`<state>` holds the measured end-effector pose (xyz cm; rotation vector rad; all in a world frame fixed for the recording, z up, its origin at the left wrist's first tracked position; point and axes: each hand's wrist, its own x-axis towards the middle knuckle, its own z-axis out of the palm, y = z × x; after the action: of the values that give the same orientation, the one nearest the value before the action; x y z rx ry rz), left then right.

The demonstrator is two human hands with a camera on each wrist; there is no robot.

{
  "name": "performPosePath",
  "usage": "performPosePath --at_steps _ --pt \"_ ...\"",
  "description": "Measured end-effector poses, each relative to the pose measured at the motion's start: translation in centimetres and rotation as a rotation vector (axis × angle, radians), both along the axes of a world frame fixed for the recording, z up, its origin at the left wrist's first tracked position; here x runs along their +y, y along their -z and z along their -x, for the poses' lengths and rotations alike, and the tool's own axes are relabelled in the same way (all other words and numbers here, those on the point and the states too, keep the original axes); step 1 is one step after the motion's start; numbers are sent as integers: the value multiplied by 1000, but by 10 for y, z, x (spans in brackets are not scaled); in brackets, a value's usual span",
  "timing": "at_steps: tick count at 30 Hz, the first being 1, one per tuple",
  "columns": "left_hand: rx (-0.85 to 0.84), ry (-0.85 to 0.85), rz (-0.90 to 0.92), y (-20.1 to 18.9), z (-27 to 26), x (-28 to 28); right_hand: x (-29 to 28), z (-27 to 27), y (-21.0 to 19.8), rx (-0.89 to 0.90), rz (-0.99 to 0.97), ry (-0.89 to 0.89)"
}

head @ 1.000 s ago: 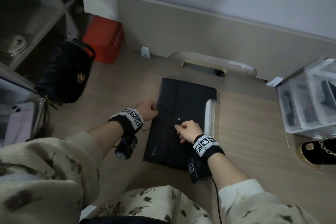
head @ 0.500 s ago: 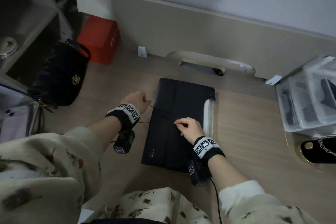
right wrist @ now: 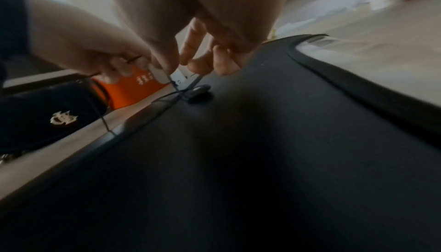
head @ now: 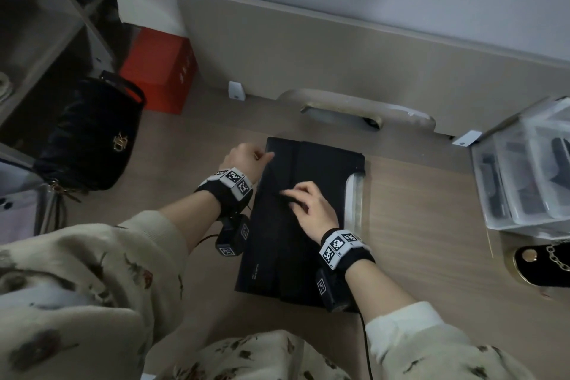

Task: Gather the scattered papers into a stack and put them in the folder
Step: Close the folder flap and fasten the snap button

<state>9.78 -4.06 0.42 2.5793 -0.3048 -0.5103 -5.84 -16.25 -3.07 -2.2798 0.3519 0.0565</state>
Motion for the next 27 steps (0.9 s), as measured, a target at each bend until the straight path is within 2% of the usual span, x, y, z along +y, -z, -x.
performPosePath --at_steps 4,9,11,14,23,27 --pt "4 13 79 1 0 -11 -3 -14 -3 123 267 -191" --pt "3 53 176 2 4 -21 -15 -15 -3 159 429 -166" --pt "2 66 213 3 4 -23 -14 -14 -3 119 434 -152" --pt "-15 83 228 2 7 -26 -18 -11 -1 111 396 -33" --pt "-17 114 186 6 21 -25 -33 4 3 346 539 92" --pt "-145 133 164 12 25 -11 -29 24 0 384 494 95"
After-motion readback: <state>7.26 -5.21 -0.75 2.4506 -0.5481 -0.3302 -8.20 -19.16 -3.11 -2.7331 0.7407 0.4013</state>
